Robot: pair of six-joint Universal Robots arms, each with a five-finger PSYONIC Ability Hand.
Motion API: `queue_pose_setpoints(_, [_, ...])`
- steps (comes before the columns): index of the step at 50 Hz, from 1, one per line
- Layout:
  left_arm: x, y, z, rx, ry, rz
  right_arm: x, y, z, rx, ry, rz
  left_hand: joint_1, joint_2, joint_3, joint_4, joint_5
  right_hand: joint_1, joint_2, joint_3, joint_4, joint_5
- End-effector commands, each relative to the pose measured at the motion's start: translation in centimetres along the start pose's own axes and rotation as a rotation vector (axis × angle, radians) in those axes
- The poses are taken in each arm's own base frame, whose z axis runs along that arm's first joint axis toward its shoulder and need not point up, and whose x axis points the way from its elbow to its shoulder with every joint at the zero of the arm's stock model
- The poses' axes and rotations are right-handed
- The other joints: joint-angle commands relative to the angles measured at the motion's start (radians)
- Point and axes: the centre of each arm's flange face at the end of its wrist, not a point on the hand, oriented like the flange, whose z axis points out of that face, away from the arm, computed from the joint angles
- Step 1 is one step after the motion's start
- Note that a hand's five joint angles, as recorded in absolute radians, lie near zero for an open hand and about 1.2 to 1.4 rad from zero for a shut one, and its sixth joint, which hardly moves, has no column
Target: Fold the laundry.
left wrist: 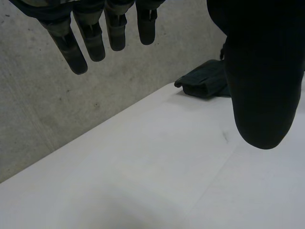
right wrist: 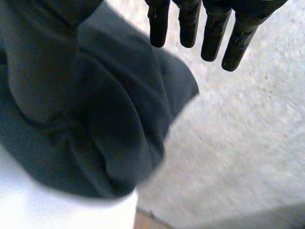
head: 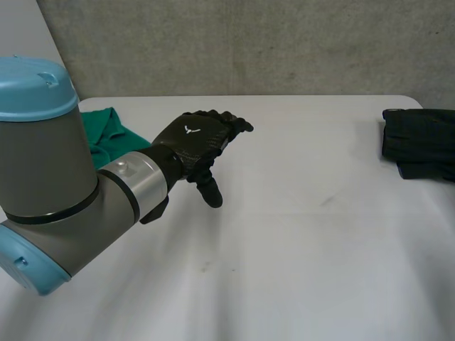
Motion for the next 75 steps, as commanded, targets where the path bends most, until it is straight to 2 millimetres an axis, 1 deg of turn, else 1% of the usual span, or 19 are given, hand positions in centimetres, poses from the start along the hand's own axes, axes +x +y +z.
queue_pose_setpoints(1, [-0.6,-1.3,-0.5,0.046,-0.020,0.009,4.4,-2.4,-2.5,-0.132,0.268,-0.248,0.000,-0.023,-0.029,-0.020,-0.045,-0.027,-0.044,-0.035,-0.059,-0.066])
queue_pose_setpoints(7, [-2.2,-3.0,-0.5,0.146,-0.072,0.029,7.9,-9.0,-5.2,0.047,0.441,-0.251,0.000,-0.023,-0.029,-0.020,-0.045,-0.027,-0.044,-0.035,-0.059,-0.066])
queue_pose_setpoints(10, [-3.8,-3.7,-0.4,0.197,-0.117,0.040,6.6,-12.6,-6.9,0.166,0.426,-0.243,0.000,-0.023,-0.029,-0.020,-0.045,-0.027,-0.044,-0.035,-0.059,-0.066])
queue_pose_setpoints(13, [-6.5,-3.9,0.0,0.228,-0.185,0.046,2.4,-17.0,-9.7,0.329,0.334,-0.231,0.000,-0.023,-0.029,-0.020,-0.045,-0.027,-0.044,-0.035,-0.059,-0.066])
queue_pose_setpoints(20, [-15.5,-2.1,1.5,0.232,-0.385,0.064,-7.6,-19.4,-16.9,0.517,-0.043,-0.179,0.001,-0.022,-0.028,-0.019,-0.044,-0.027,-0.044,-0.035,-0.059,-0.066])
queue_pose_setpoints(27, [-23.1,3.3,3.8,0.115,-0.475,0.138,-16.2,-16.2,-25.3,0.607,-0.459,-0.199,0.001,-0.022,-0.028,-0.019,-0.044,-0.027,-0.044,-0.035,-0.059,-0.066])
queue_pose_setpoints(31, [-26.7,7.8,5.3,0.028,-0.489,0.212,-18.8,-13.8,-28.7,0.586,-0.578,-0.222,0.007,-0.016,-0.022,-0.014,-0.038,-0.027,-0.044,-0.035,-0.059,-0.066])
queue_pose_setpoints(39, [-31.8,16.0,7.1,-0.115,-0.523,0.299,-19.8,-9.6,-30.8,0.476,-0.660,-0.240,0.033,0.010,0.004,0.013,-0.012,-0.027,-0.044,-0.035,-0.059,-0.066])
queue_pose_setpoints(45, [-32.1,17.9,7.9,-0.153,-0.512,0.314,-19.9,-8.0,-31.7,0.433,-0.683,-0.249,0.417,0.394,0.388,0.396,0.372,-0.027,-0.044,-0.035,-0.059,-0.066])
queue_pose_setpoints(48, [-31.1,17.3,8.2,-0.159,-0.509,0.330,-19.7,-7.9,-31.6,0.430,-0.679,-0.247,1.220,1.197,1.191,1.199,1.175,-0.027,-0.044,-0.035,-0.059,-0.066])
queue_pose_setpoints(53, [-27.5,10.7,7.4,-0.049,-0.565,0.410,-17.9,-8.3,-30.3,0.419,-0.613,-0.229,1.222,1.199,1.193,1.201,1.177,-0.027,-0.044,-0.035,-0.059,-0.066])
queue_pose_setpoints(57, [-21.4,6.9,7.0,0.084,-0.507,0.428,-17.1,-9.0,-30.0,0.434,-0.580,-0.222,1.222,1.199,1.193,1.201,1.177,-0.027,-0.044,-0.035,-0.059,-0.066])
queue_pose_setpoints(58, [-17.4,5.4,6.6,0.129,-0.432,0.385,-17.0,-9.1,-30.0,0.436,-0.577,-0.218,1.222,1.199,1.193,1.201,1.177,-0.027,-0.044,-0.035,-0.059,-0.066])
queue_pose_setpoints(61, [-11.3,4.1,5.1,0.160,-0.287,0.271,-16.2,-9.8,-30.1,0.449,-0.541,-0.208,1.222,1.199,1.193,1.201,1.177,-0.027,-0.044,-0.035,-0.059,-0.066])
queue_pose_setpoints(67, [-0.9,5.5,2.1,0.082,0.051,0.063,-15.1,-10.2,-29.3,0.420,-0.452,-0.198,1.222,1.199,1.193,1.201,1.177,-0.027,-0.044,-0.035,-0.059,-0.066])
queue_pose_setpoints(68, [0.3,6.0,1.8,0.062,0.088,0.053,-14.9,-10.3,-29.2,0.414,-0.431,-0.197,1.167,1.144,1.138,1.147,1.122,-0.027,-0.044,-0.035,-0.059,-0.066])
queue_pose_setpoints(69, [2.2,6.7,1.1,0.026,0.145,0.055,-14.8,-10.3,-29.1,0.410,-0.426,-0.197,0.492,0.469,0.463,0.472,0.447,-0.027,-0.044,-0.035,-0.059,-0.066])
queue_pose_setpoints(70, [2.9,7.0,0.9,0.006,0.166,0.058,-14.8,-10.3,-29.1,0.407,-0.421,-0.196,0.110,0.087,0.081,0.090,0.066,-0.027,-0.044,-0.035,-0.059,-0.066])
queue_pose_setpoints(75, [3.4,6.9,0.5,-0.024,0.161,0.138,-14.8,-10.2,-29.2,0.399,-0.420,-0.195,0.000,-0.023,-0.029,-0.020,-0.045,-0.027,-0.044,-0.035,-0.059,-0.066])
